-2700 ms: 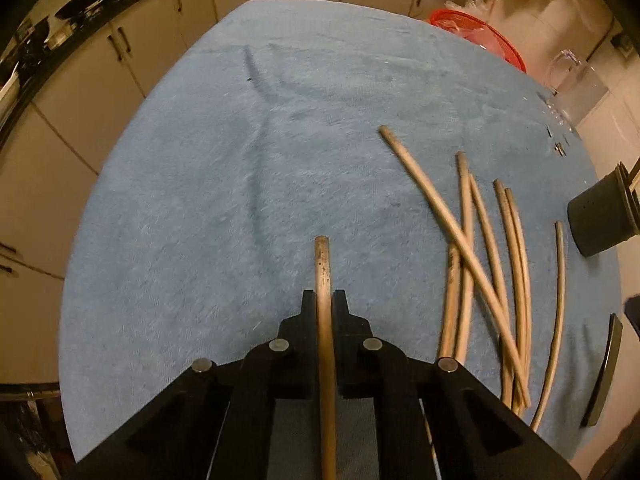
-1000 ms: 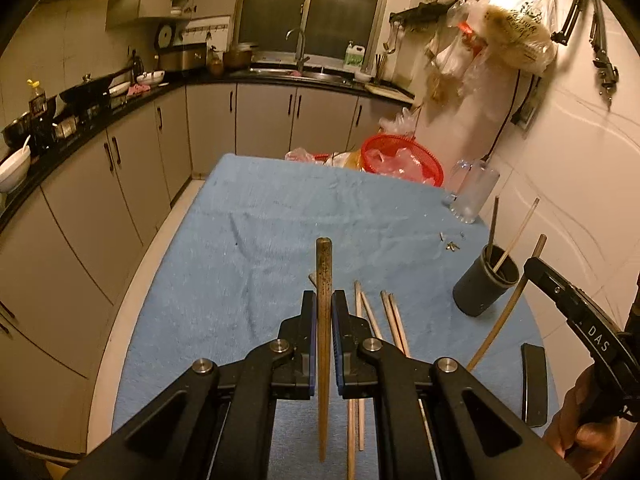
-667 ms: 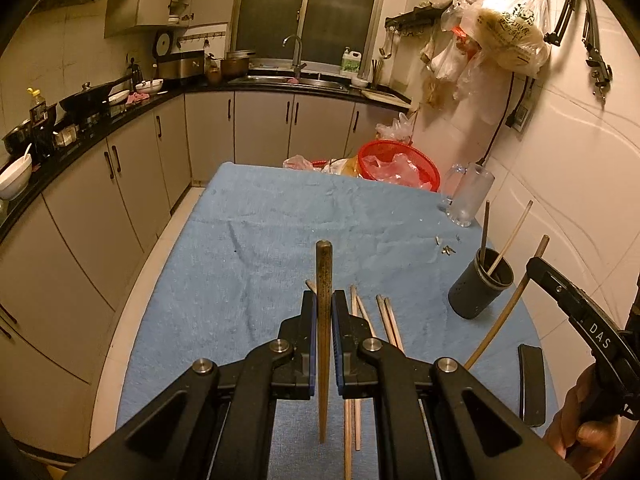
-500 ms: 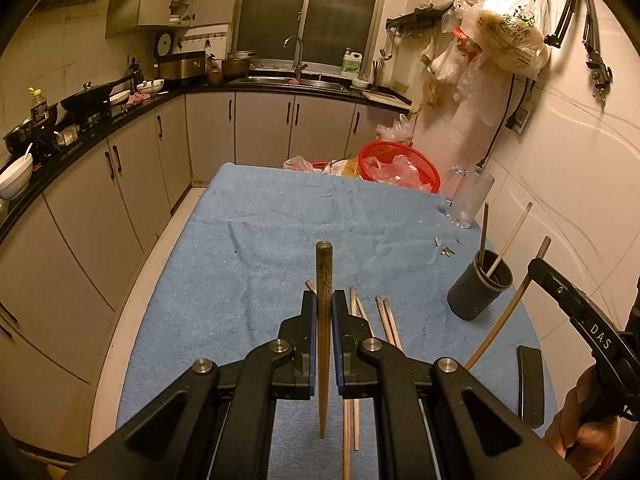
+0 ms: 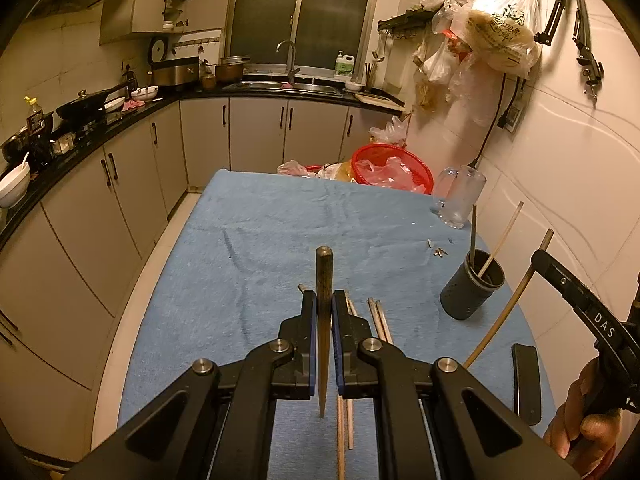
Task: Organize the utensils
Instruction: 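Carry the chopstick over the black holder, drop it in, open the left tool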
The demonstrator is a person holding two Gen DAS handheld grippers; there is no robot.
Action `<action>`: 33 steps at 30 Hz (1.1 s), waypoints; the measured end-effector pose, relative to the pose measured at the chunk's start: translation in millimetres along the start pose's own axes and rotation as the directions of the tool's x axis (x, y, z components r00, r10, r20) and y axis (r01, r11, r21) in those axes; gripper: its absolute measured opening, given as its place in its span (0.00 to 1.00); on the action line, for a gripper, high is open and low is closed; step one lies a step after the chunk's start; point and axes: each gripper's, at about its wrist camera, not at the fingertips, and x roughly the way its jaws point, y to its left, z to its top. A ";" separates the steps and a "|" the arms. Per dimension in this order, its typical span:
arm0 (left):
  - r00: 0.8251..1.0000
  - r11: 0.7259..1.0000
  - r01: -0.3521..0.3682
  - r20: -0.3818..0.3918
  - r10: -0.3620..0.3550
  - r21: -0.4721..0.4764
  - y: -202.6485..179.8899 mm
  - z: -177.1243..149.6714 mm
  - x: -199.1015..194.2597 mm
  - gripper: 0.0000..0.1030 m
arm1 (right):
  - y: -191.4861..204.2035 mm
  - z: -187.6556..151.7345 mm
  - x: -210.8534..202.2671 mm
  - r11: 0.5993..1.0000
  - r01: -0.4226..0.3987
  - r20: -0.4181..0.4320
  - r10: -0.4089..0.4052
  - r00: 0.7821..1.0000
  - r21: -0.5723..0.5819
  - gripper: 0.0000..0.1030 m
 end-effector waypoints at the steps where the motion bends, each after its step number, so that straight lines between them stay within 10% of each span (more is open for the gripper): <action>1: 1.000 1.000 0.002 0.001 -0.002 0.003 -1.4 0.5 -0.7 0.07 | -1.3 0.7 -1.0 1.000 0.003 0.003 -0.003 1.000 0.003 0.07; 33: 0.977 0.962 0.201 0.037 -0.211 0.184 -134.5 73.8 -27.1 0.07 | -95.2 70.9 -58.7 0.981 0.135 0.170 -0.158 0.973 0.139 0.07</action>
